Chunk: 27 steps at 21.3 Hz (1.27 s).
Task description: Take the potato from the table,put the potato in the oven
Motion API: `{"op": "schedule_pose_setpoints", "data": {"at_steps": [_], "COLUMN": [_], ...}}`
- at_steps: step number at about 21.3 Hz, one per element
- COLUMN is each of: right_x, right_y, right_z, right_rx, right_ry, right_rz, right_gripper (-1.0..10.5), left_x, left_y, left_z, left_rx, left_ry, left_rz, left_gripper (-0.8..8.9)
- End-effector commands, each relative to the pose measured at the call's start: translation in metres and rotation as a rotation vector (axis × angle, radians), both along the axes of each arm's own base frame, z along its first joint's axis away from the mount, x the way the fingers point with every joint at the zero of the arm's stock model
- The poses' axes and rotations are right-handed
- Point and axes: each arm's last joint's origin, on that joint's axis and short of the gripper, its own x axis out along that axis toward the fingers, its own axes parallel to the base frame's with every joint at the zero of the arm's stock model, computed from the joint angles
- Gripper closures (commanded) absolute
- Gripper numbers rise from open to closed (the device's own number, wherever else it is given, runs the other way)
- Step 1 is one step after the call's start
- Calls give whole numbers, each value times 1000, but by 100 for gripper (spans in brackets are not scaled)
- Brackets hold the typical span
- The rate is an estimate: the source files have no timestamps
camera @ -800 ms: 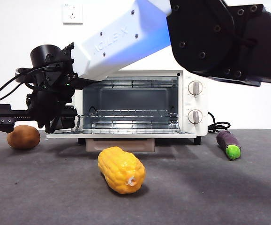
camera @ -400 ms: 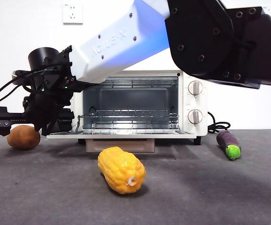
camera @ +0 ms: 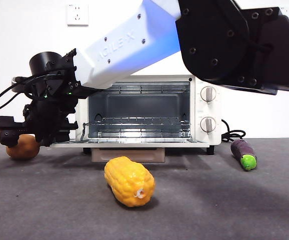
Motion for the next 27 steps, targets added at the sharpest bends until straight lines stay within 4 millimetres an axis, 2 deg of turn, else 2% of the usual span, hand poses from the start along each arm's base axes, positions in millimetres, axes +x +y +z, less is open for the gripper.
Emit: {"op": "schedule_pose_setpoints", "data": {"at_steps": [1,3,5,8,10,15,17,19,22,24,26,27], "right_x": [-3,-2,-2,-3,-3,-5,-5,-6,-14,-22,-34,-39], "right_y": [3,3,3,4,4,6,6,4,0,-9,-19,-28], "right_z": [-22,-22,-22,-21,-21,-21,-12,8,51,87,112,130], "right_rx": [-27,-25,-24,-17,-16,-16,-13,-22,-6,3,-19,-40], "right_ry": [20,17,16,10,8,9,8,15,-3,-9,10,27], "right_rz": [10,8,8,9,9,13,12,13,24,25,31,28], "right_gripper": [637,641,707,709,759,761,761,761,762,762,762,762], "left_x": [-1,-1,-1,-1,-1,-1,-1,-1,-1,-1,-1,-1], "left_y": [1,1,1,1,1,1,1,1,1,1,1,1], "left_z": [1,1,1,1,1,1,1,1,1,1,1,1], "left_rx": [10,10,9,10,17,29,33,32,32,32,34,34], "left_ry": [-11,-11,-11,-11,-12,-14,-15,-15,-15,-15,-15,-15], "left_rz": [7,7,6,6,3,4,4,3,3,3,3,2], "left_gripper": [820,820,820,820,820,820,820,820,820,820,820,820]}}
